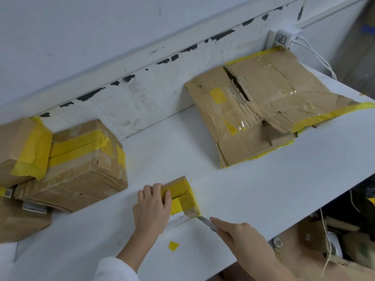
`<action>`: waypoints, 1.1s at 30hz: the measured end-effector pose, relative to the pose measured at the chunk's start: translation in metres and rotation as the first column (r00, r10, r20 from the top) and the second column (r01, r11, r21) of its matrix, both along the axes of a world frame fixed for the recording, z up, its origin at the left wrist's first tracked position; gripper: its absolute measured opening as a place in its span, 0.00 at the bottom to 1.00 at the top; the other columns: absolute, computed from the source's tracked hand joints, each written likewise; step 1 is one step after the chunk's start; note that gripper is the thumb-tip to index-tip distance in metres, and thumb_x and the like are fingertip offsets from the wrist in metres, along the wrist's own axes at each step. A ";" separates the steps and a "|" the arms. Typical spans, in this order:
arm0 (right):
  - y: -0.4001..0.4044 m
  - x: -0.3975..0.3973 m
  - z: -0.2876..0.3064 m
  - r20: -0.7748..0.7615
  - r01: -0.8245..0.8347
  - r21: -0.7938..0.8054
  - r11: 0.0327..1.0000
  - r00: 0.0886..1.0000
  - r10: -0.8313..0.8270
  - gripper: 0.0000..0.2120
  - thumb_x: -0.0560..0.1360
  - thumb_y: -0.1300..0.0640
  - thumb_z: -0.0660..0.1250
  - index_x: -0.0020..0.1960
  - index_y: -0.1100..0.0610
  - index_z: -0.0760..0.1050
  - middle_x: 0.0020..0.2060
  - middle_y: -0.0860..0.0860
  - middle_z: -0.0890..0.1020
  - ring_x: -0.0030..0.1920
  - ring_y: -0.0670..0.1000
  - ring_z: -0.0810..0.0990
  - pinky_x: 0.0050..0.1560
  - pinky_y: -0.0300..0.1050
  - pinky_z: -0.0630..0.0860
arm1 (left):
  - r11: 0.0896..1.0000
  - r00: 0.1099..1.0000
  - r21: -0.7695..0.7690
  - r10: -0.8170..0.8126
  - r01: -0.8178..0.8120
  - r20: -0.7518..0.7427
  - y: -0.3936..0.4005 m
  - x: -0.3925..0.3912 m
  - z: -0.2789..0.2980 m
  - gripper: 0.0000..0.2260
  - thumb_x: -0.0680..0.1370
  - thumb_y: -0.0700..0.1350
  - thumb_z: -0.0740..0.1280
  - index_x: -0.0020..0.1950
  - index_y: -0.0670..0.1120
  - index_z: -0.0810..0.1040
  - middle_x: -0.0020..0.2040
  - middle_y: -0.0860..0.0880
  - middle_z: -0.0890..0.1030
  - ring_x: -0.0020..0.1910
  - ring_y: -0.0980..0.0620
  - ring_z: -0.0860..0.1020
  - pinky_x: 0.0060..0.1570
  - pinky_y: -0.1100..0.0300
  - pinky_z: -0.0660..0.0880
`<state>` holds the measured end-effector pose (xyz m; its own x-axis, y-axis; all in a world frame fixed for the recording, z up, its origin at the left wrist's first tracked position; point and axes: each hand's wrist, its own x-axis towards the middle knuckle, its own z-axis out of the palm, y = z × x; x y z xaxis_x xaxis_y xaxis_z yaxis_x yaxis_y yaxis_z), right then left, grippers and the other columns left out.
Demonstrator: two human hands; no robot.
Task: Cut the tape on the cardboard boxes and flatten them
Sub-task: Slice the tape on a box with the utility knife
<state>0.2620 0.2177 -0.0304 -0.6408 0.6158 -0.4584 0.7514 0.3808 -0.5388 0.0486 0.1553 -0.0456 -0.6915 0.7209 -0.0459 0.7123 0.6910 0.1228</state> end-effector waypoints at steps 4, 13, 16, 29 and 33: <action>0.013 0.006 -0.008 -0.202 0.266 -0.315 0.911 0.919 -0.338 0.15 0.79 0.52 0.60 0.65 0.45 0.69 0.31 0.44 0.79 0.26 0.39 0.73 0.33 0.32 0.71 | 0.999 0.999 -0.025 0.037 -0.036 0.030 -0.003 -0.002 0.001 0.19 0.78 0.60 0.55 0.61 0.50 0.70 0.54 0.51 0.73 0.56 0.50 0.69 0.50 0.54 0.71; 0.005 -0.070 0.001 -0.333 0.329 -0.511 0.794 0.776 -0.536 0.14 0.76 0.53 0.67 0.37 0.56 0.65 0.29 0.48 0.68 0.19 0.43 0.67 0.23 0.34 0.64 | 0.923 0.927 0.207 0.264 -0.323 0.268 -0.028 -0.006 0.010 0.19 0.76 0.57 0.64 0.59 0.45 0.72 0.56 0.47 0.74 0.58 0.46 0.70 0.56 0.50 0.66; -0.008 -0.095 0.007 -0.386 0.264 -0.521 0.812 0.775 -0.500 0.13 0.72 0.50 0.70 0.42 0.53 0.67 0.32 0.48 0.71 0.22 0.41 0.69 0.23 0.33 0.66 | 0.916 0.898 0.112 0.343 -0.385 0.276 -0.028 -0.003 0.017 0.19 0.75 0.62 0.62 0.56 0.49 0.69 0.54 0.51 0.71 0.58 0.46 0.70 0.56 0.51 0.65; 0.051 -0.112 -0.020 -0.207 0.307 0.032 0.951 0.933 -0.294 0.12 0.82 0.59 0.53 0.59 0.62 0.72 0.48 0.55 0.68 0.38 0.56 0.76 0.42 0.46 0.73 | 0.934 0.583 0.123 0.103 -0.336 0.806 -0.037 -0.011 -0.004 0.31 0.78 0.49 0.64 0.76 0.49 0.51 0.70 0.46 0.64 0.61 0.45 0.74 0.50 0.47 0.78; 0.057 -0.085 -0.045 0.057 0.128 0.273 0.954 0.987 -0.149 0.14 0.83 0.57 0.51 0.62 0.57 0.72 0.44 0.51 0.65 0.48 0.54 0.72 0.45 0.40 0.67 | 0.927 0.585 0.142 0.095 -0.347 0.806 -0.036 -0.009 -0.005 0.29 0.78 0.50 0.65 0.74 0.49 0.54 0.69 0.46 0.65 0.61 0.45 0.73 0.51 0.46 0.78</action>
<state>0.1765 0.2751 -0.0752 -0.5098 0.8028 -0.3092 0.8420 0.3919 -0.3706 0.0397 0.1196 -0.0510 -0.6206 0.6192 -0.4810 0.0870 0.6641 0.7426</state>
